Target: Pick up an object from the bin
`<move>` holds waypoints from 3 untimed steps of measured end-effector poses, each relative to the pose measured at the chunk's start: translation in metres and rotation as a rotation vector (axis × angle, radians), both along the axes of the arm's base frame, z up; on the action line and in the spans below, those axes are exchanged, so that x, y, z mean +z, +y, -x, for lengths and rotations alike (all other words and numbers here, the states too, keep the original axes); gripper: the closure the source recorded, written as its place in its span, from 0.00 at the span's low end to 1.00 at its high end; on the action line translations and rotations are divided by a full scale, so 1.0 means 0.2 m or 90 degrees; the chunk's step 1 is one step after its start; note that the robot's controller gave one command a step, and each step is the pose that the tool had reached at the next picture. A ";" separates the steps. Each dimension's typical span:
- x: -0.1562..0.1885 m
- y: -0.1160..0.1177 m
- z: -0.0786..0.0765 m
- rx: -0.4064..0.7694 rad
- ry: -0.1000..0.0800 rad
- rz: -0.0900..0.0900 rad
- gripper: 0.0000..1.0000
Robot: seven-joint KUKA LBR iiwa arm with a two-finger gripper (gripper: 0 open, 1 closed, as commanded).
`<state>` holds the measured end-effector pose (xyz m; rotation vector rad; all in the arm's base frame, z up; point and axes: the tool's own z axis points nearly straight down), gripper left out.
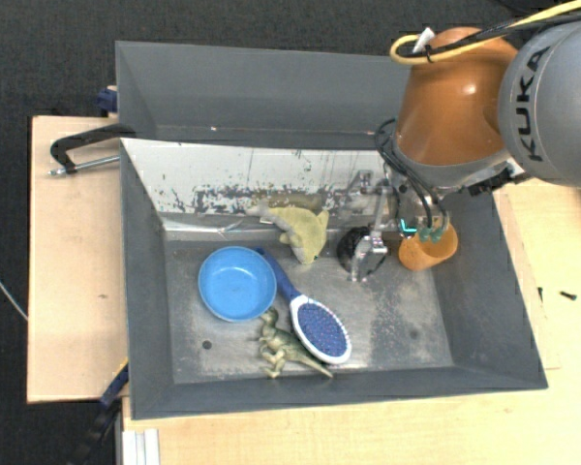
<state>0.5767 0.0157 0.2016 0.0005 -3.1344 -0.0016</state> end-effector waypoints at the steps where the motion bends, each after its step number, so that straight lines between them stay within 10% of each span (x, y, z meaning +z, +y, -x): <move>1: -0.65 1.11 -0.10 0.220 -0.009 -0.002 0.00; 2: -0.50 0.82 -0.04 0.136 -0.005 0.000 0.00; 3: -0.49 0.93 -0.06 0.158 -0.009 -0.002 0.00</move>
Offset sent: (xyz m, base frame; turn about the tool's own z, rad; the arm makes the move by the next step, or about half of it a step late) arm 0.0189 0.2182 -0.1316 -0.3394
